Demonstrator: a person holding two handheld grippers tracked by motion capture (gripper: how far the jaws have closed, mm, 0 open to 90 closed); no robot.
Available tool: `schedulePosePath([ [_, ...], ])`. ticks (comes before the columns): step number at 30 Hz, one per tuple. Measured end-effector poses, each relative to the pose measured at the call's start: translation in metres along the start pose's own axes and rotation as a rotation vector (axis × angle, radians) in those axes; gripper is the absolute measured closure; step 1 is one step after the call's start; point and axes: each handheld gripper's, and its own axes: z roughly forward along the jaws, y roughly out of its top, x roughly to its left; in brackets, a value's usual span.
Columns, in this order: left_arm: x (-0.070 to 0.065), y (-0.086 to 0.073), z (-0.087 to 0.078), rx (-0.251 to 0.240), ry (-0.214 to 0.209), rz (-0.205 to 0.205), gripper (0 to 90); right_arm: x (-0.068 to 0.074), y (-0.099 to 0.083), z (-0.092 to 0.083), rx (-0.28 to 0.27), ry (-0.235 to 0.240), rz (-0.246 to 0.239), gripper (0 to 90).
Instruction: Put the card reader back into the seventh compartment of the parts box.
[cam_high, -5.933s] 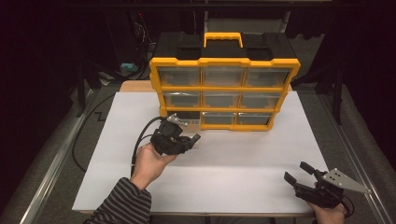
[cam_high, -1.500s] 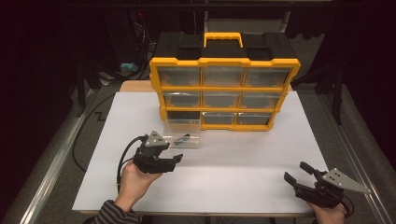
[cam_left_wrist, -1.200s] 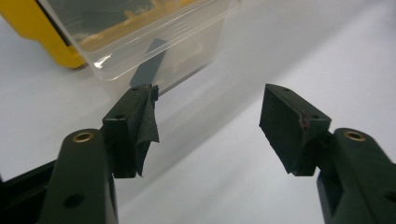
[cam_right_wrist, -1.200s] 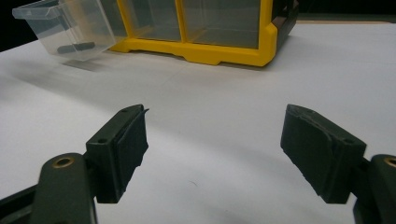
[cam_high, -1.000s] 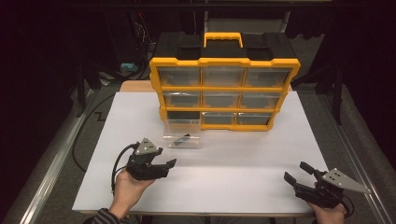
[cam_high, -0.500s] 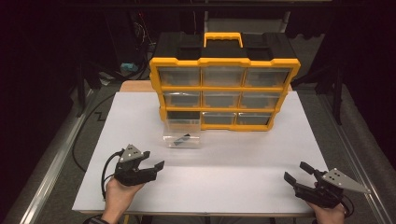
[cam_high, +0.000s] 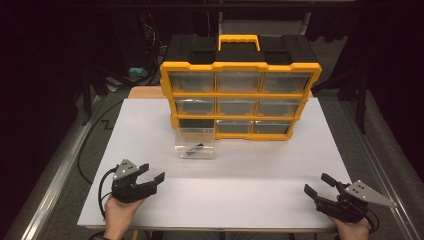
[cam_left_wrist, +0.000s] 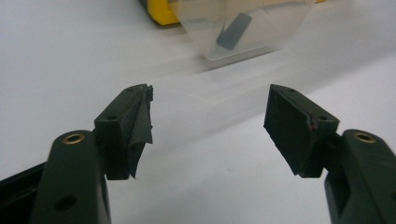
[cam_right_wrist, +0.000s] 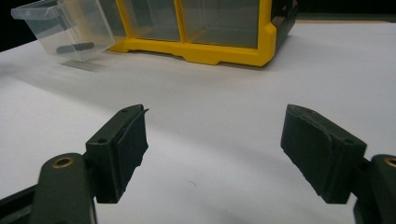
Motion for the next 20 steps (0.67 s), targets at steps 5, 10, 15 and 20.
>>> schedulePosePath([
  [5, 0.008, -0.008, -0.004, -0.024, 0.012, -0.027, 32.0, 0.000, 0.000, 0.000, 0.003, 0.002, -0.003, 23.0],
  [10, 0.016, -0.018, -0.007, -0.048, 0.022, -0.067, 31.6, 0.000, 0.000, 0.000, 0.003, 0.001, -0.002, 23.0],
  [15, 0.021, -0.024, -0.007, -0.049, 0.006, -0.114, 31.1, 0.000, 0.000, 0.000, 0.001, 0.002, 0.000, 23.0],
  [20, 0.019, -0.025, -0.007, -0.049, 0.010, -0.104, 30.9, 0.000, 0.000, -0.001, -0.004, 0.004, -0.001, 23.0],
])
